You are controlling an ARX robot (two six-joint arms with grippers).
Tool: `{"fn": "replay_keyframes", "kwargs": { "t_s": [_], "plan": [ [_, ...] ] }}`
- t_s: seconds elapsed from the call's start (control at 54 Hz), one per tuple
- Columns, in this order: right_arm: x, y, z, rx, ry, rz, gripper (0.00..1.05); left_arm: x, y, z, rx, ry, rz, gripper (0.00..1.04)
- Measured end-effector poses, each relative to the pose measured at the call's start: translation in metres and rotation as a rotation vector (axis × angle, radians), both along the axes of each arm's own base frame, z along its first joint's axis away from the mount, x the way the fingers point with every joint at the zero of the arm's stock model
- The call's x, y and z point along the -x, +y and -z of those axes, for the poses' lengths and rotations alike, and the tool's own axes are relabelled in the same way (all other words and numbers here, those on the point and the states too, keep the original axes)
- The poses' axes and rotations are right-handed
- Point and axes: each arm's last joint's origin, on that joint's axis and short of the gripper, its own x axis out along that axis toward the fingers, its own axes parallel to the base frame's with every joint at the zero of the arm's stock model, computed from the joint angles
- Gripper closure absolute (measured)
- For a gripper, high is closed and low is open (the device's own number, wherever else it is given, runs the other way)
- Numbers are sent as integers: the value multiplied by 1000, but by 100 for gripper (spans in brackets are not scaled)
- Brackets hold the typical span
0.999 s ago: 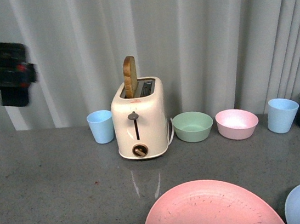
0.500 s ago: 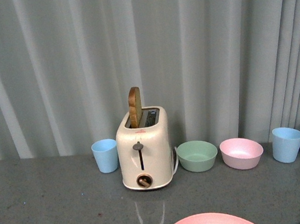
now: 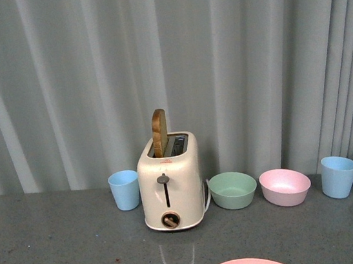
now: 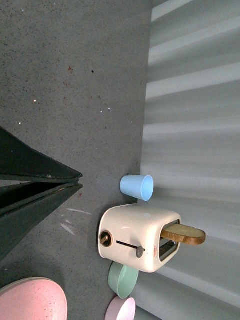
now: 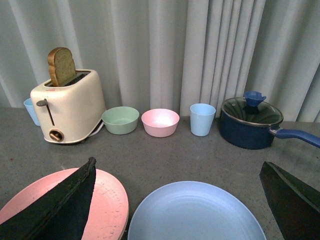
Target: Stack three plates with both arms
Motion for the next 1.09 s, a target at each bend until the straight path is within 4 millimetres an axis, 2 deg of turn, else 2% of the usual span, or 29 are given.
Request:
{"fn": "replay_keyframes", "kwargs": {
  "t_s": [0.074, 0.444, 1.092],
  "plan": [
    [0, 0, 0, 0, 0, 0, 7, 5, 0, 5, 0, -16, 1, 101],
    [0, 0, 0, 0, 0, 0, 7, 21, 0, -1, 2, -35, 2, 101],
    [0, 0, 0, 0, 0, 0, 7, 37, 0, -1, 2, -39, 3, 101]
  ]
}}
